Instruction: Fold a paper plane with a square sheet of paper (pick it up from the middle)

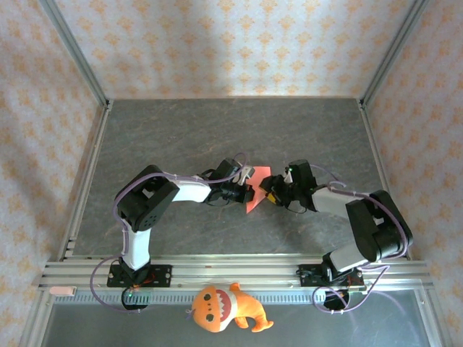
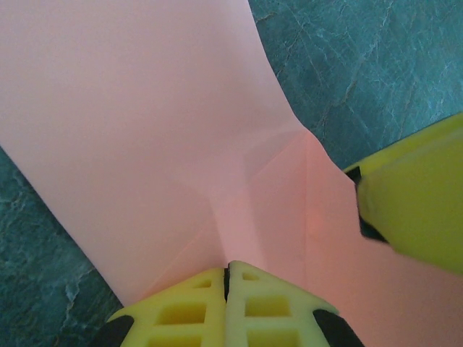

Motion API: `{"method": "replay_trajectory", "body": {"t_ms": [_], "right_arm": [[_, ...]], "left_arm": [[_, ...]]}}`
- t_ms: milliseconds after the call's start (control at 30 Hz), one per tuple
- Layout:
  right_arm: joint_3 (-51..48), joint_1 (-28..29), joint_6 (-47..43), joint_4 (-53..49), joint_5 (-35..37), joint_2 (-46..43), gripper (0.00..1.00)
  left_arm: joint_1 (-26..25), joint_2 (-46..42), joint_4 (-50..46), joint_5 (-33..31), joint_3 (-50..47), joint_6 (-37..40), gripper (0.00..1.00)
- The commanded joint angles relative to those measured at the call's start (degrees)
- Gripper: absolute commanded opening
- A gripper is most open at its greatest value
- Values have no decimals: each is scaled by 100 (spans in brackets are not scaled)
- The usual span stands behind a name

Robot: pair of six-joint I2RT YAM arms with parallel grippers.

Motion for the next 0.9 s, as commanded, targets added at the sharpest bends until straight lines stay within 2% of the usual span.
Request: {"method": "replay_trajectory", "body": {"t_ms": [0,300,533,867], "right_arm": [[-42,-69,3,3,57,21,50],[-389,-100,112,301,-48,20,51],[-428,-231,102,908,-98,80,40],[-463,-313,-15,1406,-242,352,35]], "left_arm": [[-11,101,-622,-96,-303,-2,0],[-8,135,-549,1,-246,-62,0],[-10,103,-487,66,-274,-104,0],[-8,56,-328,150,-331,-198,0]]}}
